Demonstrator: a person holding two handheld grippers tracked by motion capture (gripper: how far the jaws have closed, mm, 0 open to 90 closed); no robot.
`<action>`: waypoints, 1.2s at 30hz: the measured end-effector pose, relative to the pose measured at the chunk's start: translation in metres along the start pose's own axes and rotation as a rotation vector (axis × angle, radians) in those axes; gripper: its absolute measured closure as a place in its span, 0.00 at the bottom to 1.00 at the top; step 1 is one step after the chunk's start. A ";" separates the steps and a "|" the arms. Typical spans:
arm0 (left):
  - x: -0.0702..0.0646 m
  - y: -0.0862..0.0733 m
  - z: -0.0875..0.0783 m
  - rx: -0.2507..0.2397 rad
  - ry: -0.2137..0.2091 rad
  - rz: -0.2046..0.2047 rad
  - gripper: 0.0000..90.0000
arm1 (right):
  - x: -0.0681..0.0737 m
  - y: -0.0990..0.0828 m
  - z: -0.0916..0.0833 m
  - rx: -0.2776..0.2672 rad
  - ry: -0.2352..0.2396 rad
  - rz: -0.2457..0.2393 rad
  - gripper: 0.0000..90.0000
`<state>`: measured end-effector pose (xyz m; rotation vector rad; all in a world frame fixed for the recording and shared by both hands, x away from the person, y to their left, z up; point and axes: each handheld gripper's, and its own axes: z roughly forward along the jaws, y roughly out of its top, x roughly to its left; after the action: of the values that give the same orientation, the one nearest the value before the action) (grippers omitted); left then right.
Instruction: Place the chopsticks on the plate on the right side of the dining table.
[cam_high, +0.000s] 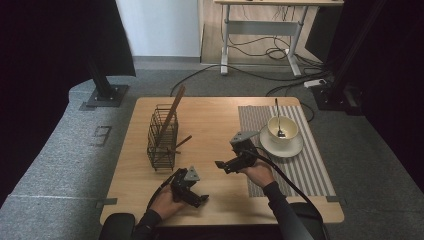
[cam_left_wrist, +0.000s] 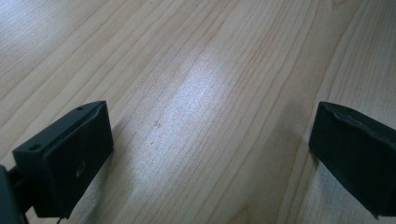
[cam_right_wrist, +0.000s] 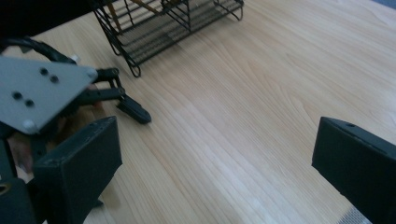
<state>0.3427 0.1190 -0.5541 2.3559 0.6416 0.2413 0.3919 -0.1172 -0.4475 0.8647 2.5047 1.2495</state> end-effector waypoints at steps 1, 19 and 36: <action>0.000 0.000 0.000 0.000 0.000 0.000 0.00 | 0.000 0.000 0.000 0.000 0.000 0.000 0.01; 0.000 0.000 0.000 0.001 -0.001 0.002 0.00 | 0.016 0.036 0.018 -0.003 0.043 -0.036 0.01; 0.000 0.000 0.000 0.004 -0.003 0.004 0.00 | 0.032 0.067 0.039 -0.001 0.077 -0.082 0.02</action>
<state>0.3429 0.1193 -0.5537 2.3608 0.6371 0.2388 0.4104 -0.0411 -0.4167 0.7186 2.5704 1.2815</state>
